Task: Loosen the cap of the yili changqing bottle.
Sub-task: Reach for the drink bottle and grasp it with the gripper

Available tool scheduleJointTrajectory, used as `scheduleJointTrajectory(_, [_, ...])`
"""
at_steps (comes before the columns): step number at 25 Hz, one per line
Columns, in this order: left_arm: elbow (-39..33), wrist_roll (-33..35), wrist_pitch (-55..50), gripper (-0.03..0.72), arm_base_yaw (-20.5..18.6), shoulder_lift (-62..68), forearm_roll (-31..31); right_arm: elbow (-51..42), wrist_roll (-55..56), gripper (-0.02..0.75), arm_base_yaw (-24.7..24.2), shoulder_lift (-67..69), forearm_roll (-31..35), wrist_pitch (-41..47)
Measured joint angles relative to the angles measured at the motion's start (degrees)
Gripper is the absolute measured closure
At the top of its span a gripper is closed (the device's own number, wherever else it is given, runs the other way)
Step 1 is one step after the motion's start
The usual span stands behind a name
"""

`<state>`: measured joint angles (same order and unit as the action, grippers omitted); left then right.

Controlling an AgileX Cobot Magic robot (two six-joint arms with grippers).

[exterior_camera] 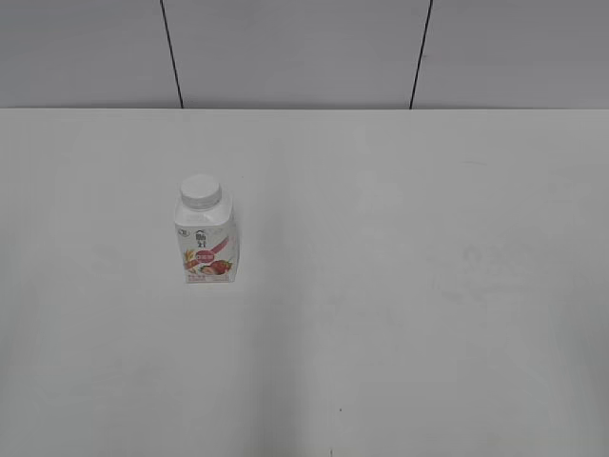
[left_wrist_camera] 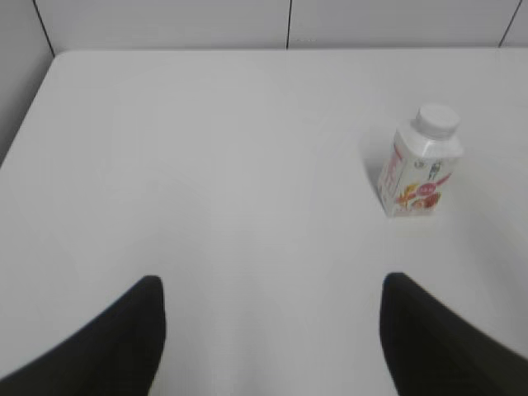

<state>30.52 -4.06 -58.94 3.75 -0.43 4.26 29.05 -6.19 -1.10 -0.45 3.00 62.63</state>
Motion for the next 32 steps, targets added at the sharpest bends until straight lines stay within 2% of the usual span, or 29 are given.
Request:
scheduleJointTrajectory(6, [2.81, 2.46, 13.39, 0.189, 0.0, 0.46, -0.29, 0.0, 0.0, 0.192, 0.0, 0.0, 0.0, 0.0])
scheduleJointTrajectory(10, [2.97, 4.06, 20.21, 0.189, 0.0, 5.64, -0.78, 0.0, 0.0, 0.192, 0.0, 0.0, 0.0, 0.0])
scheduleJointTrajectory(16, [2.97, 7.22, 31.77, 0.189, 0.0, 17.59, -1.04, 0.0, 0.0, 0.192, 0.0, 0.0, 0.0, 0.0])
scheduleJointTrajectory(28, [1.23, 7.57, 54.47, 0.189, 0.0, 41.61, -2.1, 0.0, 0.0, 0.192, 0.0, 0.0, 0.0, 0.0])
scheduleJointTrajectory(32, [-1.61, 7.57, 62.49, 0.189, 0.28, 50.16, 1.44, 0.0, 0.0, 0.192, 0.0, 0.0, 0.0, 0.0])
